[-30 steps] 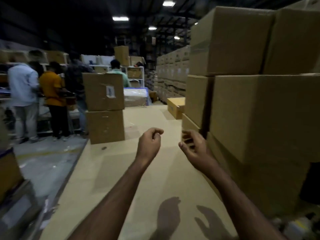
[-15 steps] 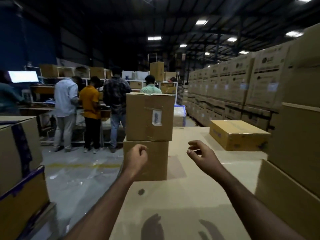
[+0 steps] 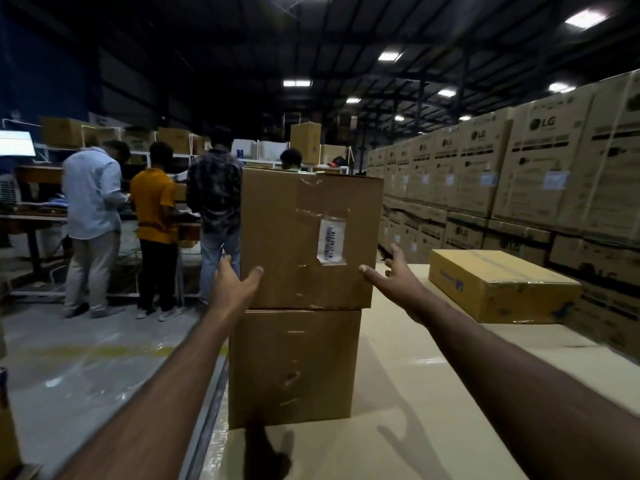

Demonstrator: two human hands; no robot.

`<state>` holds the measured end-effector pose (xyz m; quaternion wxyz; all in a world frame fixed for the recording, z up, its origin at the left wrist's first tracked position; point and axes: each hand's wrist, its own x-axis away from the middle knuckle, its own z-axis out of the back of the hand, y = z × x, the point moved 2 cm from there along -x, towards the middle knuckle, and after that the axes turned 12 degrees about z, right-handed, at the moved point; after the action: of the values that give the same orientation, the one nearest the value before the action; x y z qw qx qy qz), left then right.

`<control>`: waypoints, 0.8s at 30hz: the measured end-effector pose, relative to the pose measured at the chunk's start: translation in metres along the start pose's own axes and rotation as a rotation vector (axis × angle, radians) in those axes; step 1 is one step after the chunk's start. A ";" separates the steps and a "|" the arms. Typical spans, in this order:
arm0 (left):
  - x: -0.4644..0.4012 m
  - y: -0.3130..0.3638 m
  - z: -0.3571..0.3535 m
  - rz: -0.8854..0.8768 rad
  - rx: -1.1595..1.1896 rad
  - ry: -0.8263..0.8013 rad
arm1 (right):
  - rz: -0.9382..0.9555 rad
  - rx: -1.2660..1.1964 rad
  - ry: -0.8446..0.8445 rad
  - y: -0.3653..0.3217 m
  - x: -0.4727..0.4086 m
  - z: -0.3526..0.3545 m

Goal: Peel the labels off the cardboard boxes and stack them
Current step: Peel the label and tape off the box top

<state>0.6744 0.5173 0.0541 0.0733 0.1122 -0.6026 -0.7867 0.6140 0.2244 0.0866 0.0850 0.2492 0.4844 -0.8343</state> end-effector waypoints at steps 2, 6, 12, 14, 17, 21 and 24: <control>-0.004 0.000 -0.010 -0.006 0.061 -0.023 | 0.000 -0.110 0.011 0.003 -0.006 -0.008; -0.005 0.001 -0.024 -0.028 0.182 -0.058 | 0.019 -0.270 -0.057 0.008 -0.011 -0.019; 0.013 0.010 -0.024 0.002 0.276 -0.073 | 0.009 -0.364 -0.065 -0.005 -0.001 -0.010; 0.024 0.016 -0.023 0.004 0.282 -0.085 | 0.017 -0.355 -0.046 -0.011 0.005 0.000; 0.043 0.032 -0.018 -0.007 0.289 -0.111 | 0.022 -0.345 -0.014 -0.025 0.017 0.018; 0.087 0.068 -0.013 -0.066 0.255 -0.143 | 0.069 -0.302 0.067 -0.053 0.052 0.060; 0.151 0.083 -0.019 -0.135 0.240 -0.191 | 0.107 -0.302 0.173 -0.071 0.098 0.098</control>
<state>0.5325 0.4399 0.1163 -0.0512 0.0851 -0.6878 -0.7191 0.4700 0.1870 0.1319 0.1234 0.3299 0.5959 -0.7217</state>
